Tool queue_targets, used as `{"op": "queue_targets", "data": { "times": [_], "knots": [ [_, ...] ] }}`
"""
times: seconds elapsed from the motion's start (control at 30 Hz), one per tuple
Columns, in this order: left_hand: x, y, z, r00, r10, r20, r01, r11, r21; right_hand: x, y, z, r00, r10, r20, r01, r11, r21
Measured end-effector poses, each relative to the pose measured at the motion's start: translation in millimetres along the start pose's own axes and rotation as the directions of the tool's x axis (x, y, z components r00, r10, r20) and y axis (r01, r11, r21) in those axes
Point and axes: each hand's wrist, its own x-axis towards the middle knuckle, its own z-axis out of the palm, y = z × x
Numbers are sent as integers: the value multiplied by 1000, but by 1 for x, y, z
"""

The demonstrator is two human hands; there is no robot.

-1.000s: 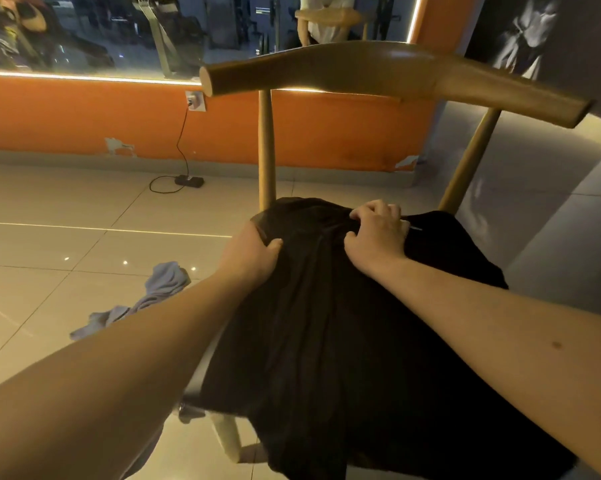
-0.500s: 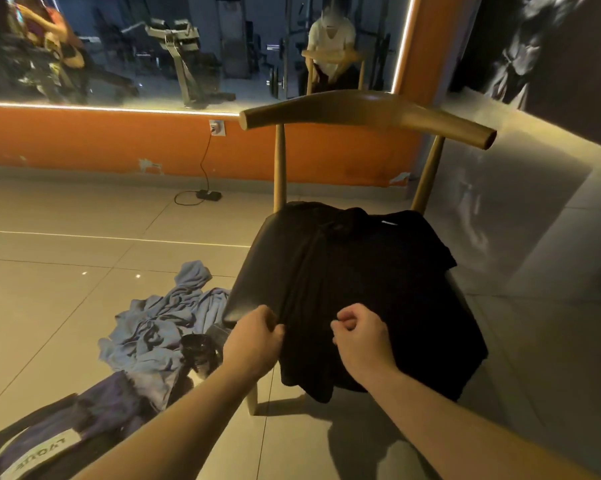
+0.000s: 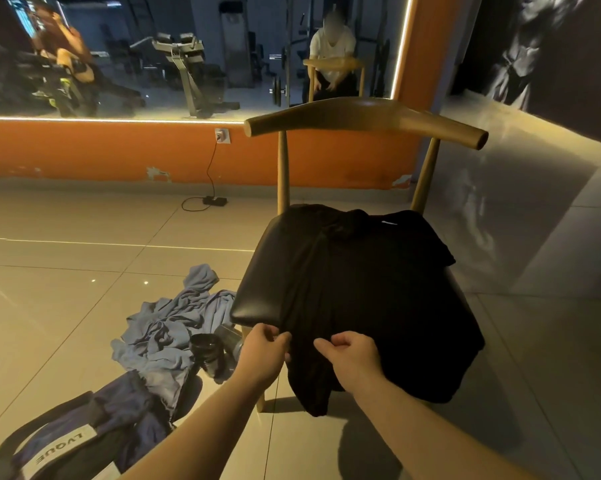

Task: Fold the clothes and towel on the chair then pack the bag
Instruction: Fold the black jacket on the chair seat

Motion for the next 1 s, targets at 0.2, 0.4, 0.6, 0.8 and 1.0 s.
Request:
{"op": "queue_targets", "data": {
  "times": [0.2, 0.4, 0.6, 0.8, 1.0],
  "knots": [
    [4, 4, -2, 999, 32, -25, -31, 998, 54, -8, -14, -20, 992, -106, 73, 105, 994, 17],
    [5, 4, -3, 1000, -2, -15, 2, 1000, -10, -3, 6, -37, 995, -104, -9, 104, 994, -20],
    [-7, 1, 2, 975, -75, 209, 75, 997, 9, 1, 23, -33, 999, -33, 43, 34, 999, -32],
    [-13, -9, -1, 967, -62, 245, 47, 997, 65, 0, 25, -35, 982, -73, 174, 85, 995, -60],
    [-10, -24, -12, 961, -106, 257, 47, 973, 224, -8, 35, -33, 963, -31, 267, 67, 990, -126]
  ]
}}
